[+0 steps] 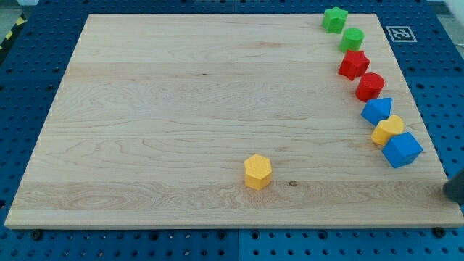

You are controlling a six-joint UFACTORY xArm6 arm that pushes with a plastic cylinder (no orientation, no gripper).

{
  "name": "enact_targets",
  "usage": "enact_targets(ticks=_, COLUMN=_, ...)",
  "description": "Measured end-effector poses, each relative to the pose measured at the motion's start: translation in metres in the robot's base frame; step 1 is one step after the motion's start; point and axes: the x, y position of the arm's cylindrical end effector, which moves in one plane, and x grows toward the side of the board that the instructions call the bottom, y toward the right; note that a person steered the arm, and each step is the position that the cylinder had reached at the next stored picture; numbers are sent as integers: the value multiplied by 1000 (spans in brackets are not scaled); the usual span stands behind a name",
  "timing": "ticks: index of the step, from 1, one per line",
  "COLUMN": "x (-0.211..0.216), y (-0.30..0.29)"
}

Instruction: Move blue cube closer towards yellow hexagon

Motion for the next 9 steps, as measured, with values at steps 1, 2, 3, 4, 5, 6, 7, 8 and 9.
enact_targets(ticks=1, x=-43, y=2)
enact_targets(ticks=2, x=-44, y=1)
enact_targets(ticks=3, x=-45, y=-14)
enact_targets(ticks=4, x=-51, y=-50)
enact_targets(ticks=5, x=-52, y=-84)
enact_targets(ticks=6, x=-52, y=-115)
enact_targets(ticks=7, x=-50, y=-135)
enact_targets(ticks=8, x=-33, y=-138)
enact_targets(ticks=9, x=-27, y=-138)
